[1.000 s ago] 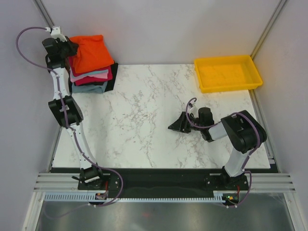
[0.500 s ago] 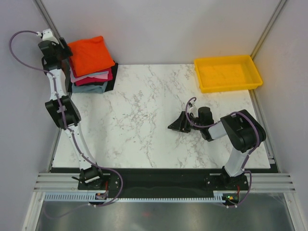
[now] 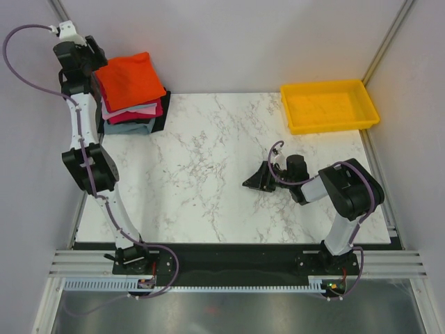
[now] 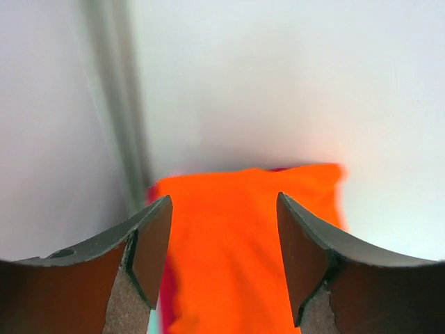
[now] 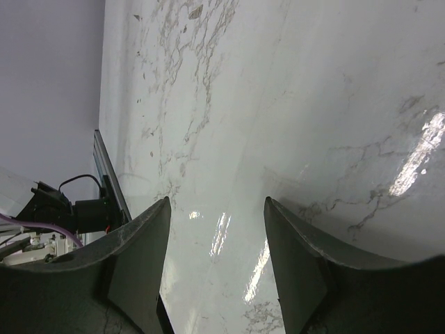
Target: Fold and stack the t-shirts
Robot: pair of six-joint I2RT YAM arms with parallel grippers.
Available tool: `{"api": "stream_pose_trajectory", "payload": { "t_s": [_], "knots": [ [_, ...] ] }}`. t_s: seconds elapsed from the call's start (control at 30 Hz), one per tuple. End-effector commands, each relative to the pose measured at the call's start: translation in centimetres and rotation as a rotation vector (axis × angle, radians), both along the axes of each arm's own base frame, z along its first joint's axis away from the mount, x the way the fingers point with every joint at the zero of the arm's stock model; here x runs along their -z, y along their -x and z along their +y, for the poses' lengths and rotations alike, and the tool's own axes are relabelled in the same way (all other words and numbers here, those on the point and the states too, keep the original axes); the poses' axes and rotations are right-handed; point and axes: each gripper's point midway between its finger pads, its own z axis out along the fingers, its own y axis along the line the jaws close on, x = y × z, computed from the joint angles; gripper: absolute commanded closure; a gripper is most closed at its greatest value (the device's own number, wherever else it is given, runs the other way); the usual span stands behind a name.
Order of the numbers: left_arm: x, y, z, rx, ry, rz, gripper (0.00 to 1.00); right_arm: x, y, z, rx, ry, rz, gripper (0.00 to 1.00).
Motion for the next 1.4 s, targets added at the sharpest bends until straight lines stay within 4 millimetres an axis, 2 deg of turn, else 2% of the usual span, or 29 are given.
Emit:
{"api": "stream_pose_trajectory", "payload": {
  "t_s": [0.0,0.03,0.07,0.1,0.2,0.23,0.27,0.3,0.37,0.4,0.43,0.53,0.67,0.83,0.87,0.9,0.93,0.97,1.0,1.07,1.1,1.13,1.27,1.3,1.33,1.37],
  "knots": [
    [-2.6,-0.7,-4.7,0.192,0.084,-0.084,0.32,2.3,1.1,-0.7,0.016,0.055,0.061,0.34],
    [-2.8,-1.0,-5.4,0.230,0.098,-0.096,0.35,2.3,1.1,-0.7,0.015,0.054,0.061,0.35],
    [-1.2,-1.8,-5.8,0.260,0.124,-0.078,0.36,2.3,1.2,-0.7,0.016,0.054,0.062,0.34],
    [-0.7,-2.1,-7.4,0.336,0.156,-0.078,0.36,2.3,1.1,-0.7,0.015,0.054,0.060,0.35],
    [2.4,-3.7,-9.1,0.440,0.183,-0.093,0.37,2.2,1.1,-0.7,0.014,0.053,0.051,0.35],
    [3.6,-4.3,-8.9,0.436,0.191,-0.085,0.36,2.2,1.2,-0.8,0.014,0.053,0.051,0.35],
    [3.8,-4.8,-9.0,0.439,0.182,-0.112,0.36,2.1,1.3,-0.7,0.013,0.050,0.047,0.35],
    [6.1,-5.8,-8.3,0.415,0.207,-0.100,0.36,2.0,1.4,-0.8,0.014,0.046,0.038,0.34],
    [6.4,-6.8,-7.5,0.387,0.182,-0.131,0.35,1.6,1.3,-0.8,0.015,0.039,0.024,0.34],
    [9.3,-8.0,-6.7,0.346,0.189,-0.105,0.34,1.5,1.3,-0.7,0.014,0.035,0.017,0.34],
    [8.2,-8.4,-6.0,0.322,0.164,-0.137,0.33,1.6,1.4,-0.8,0.015,0.033,0.021,0.34],
    [10.1,-9.7,-3.9,0.229,0.131,-0.143,0.30,1.3,1.4,-0.8,0.015,0.026,0.007,0.34],
    [10.5,-10.0,-2.4,0.164,0.089,-0.159,0.28,1.1,1.3,-0.7,0.015,0.019,0.004,0.34],
    [8.7,-9.5,-2.9,0.192,0.062,-0.179,0.24,1.0,1.1,-0.5,0.016,0.013,0.000,0.34],
    [6.6,-8.9,-3.2,0.203,0.049,-0.206,0.23,1.0,1.1,-0.6,0.016,0.012,-0.001,0.34],
    [6.8,-8.6,-3.6,0.218,0.052,-0.196,0.22,1.0,1.2,-0.6,0.016,0.012,-0.002,0.34],
    [5.7,-8.1,-3.8,0.227,0.045,-0.212,0.21,1.0,1.3,-0.6,0.014,0.012,-0.003,0.34],
    [3.2,-7.3,-4.1,0.229,0.034,-0.242,0.20,0.9,1.2,-0.6,0.017,0.010,-0.006,0.34],
    [3.6,-6.8,-4.4,0.229,0.043,-0.225,0.17,0.9,1.3,-0.6,0.016,0.008,-0.008,0.34],
    [2.2,-5.7,-4.5,0.225,0.044,-0.248,0.11,0.7,1.2,-0.6,0.020,0.005,-0.016,0.34],
    [-0.5,-4.4,-4.7,0.213,0.040,-0.284,0.08,0.8,1.4,-0.6,0.017,0.006,-0.015,0.34],
    [0.9,-4.0,-4.8,0.210,0.062,-0.255,0.01,0.7,1.4,-0.7,0.019,0.005,-0.019,0.34],
    [-1.4,-0.7,-5.5,0.172,0.066,-0.276,0.00,0.4,1.4,-0.8,0.029,0.003,-0.040,0.34],
    [0.1,-0.1,-5.2,0.138,0.078,-0.243,0.00,0.4,1.5,-0.9,0.032,0.004,-0.037,0.34],
    [-2.2,1.4,-5.5,0.134,0.065,-0.273,0.00,0.4,1.6,-0.9,0.032,0.004,-0.039,0.33],
    [-2.6,2.1,-5.9,0.137,0.064,-0.274,0.00,0.3,1.5,-0.9,0.034,0.005,-0.045,0.33]
  ]
}}
